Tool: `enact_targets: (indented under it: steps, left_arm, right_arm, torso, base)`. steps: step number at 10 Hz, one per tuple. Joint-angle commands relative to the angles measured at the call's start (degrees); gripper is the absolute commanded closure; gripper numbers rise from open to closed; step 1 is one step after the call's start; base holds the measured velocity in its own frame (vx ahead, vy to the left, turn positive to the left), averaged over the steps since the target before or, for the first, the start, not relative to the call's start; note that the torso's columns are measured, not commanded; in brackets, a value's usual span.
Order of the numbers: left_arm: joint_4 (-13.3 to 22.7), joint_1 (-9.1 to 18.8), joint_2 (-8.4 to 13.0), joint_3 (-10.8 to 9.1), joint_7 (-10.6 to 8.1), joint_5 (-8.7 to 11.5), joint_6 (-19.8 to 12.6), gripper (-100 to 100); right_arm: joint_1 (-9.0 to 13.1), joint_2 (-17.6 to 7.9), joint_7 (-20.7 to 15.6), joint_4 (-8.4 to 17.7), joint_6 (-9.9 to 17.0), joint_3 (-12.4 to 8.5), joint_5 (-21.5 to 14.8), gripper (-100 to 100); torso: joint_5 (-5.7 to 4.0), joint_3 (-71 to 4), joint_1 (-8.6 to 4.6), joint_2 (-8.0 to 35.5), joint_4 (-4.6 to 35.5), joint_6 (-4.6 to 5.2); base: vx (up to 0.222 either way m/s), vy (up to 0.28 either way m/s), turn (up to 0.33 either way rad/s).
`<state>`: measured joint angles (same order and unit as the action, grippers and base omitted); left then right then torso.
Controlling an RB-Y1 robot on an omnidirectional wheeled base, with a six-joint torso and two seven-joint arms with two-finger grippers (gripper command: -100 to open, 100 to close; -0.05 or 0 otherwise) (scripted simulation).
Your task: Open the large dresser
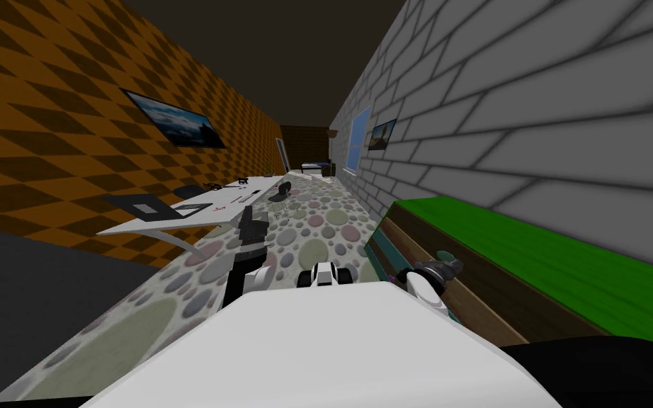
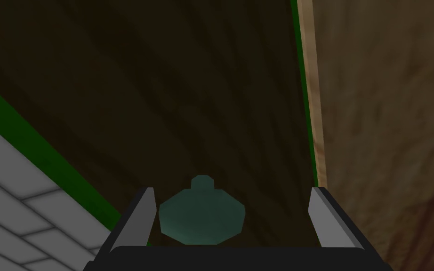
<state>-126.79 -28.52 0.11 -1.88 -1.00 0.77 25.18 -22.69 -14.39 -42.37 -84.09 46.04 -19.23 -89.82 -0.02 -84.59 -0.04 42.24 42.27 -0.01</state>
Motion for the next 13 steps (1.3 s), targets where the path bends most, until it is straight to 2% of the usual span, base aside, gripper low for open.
enact_targets:
  steps: [1,5,6,7,8,9,10,13]
  left_arm:
    - [0.0,0.0,0.0,0.0,0.0,0.0,0.0,0]
    - [0.0,0.0,0.0,0.0,0.0,0.0,0.0,0]
    - [0.0,0.0,0.0,0.0,0.0,0.0,0.0,0]
    - [0.0,-0.01,0.0,-0.01,0.0,0.0,0.0,0]
    - [0.0,-0.01,0.0,-0.01,0.0,0.0,0.0,0]
    - [0.0,-0.02,0.0,-0.01,0.0,0.0,0.0,0]
    - [0.0,-0.01,0.0,-0.01,0.0,0.0,0.0,0]
    - [0.0,-0.01,0.0,-0.01,0.0,0.0,0.0,0]
  right_arm:
    - [-2.95,-0.46,2.51,0.35,0.19,-2.13,0.78,-100]
    - [-7.44,-1.27,5.18,0.21,0.08,-5.68,2.57,-100]
    - [-6.02,-1.55,5.43,1.73,0.39,-4.98,1.77,-100]
    - [-7.44,-1.27,5.18,0.21,0.08,-5.68,2.57,100]
    - [-5.19,-0.87,3.85,0.28,0.14,-3.91,1.67,100]
    - [-5.19,-0.87,3.85,0.28,0.14,-3.91,1.67,100]
    - [-2.95,-0.46,2.51,0.35,0.19,-2.13,0.78,100]
    - [0.42,0.14,0.52,0.46,0.27,0.53,-0.55,100]
  torso:
    - [-0.11,-0.01,-0.08,-0.07,-0.03,-0.13]
    - [-0.03,-0.02,-0.07,-0.04,0.0,-0.07]
    - [-0.05,-0.01,-0.1,-0.05,-0.01,-0.08]
    - [-0.06,-0.01,-0.11,-0.04,0.0,-0.06]
    - [-0.25,0.05,-0.19,-0.04,-0.04,-0.01]
    - [-0.59,0.14,-0.52,-0.04,-0.09,0.1]
    - [-0.5,0.16,-0.51,0.07,-0.05,0.09]
    - [-0.63,0.15,-0.61,-0.01,-0.12,0.06]
  base:
    - [0.011,0.007,0.195]
    - [0.015,0.005,0.217]
    - [0.003,0.002,0.029]
    - [0.005,-0.005,-0.015]
    - [-0.004,-0.013,-0.306]
    - [-0.006,0.006,-0.132]
    - [-0.014,-0.006,-0.268]
    - [-0.018,-0.006,-0.233]
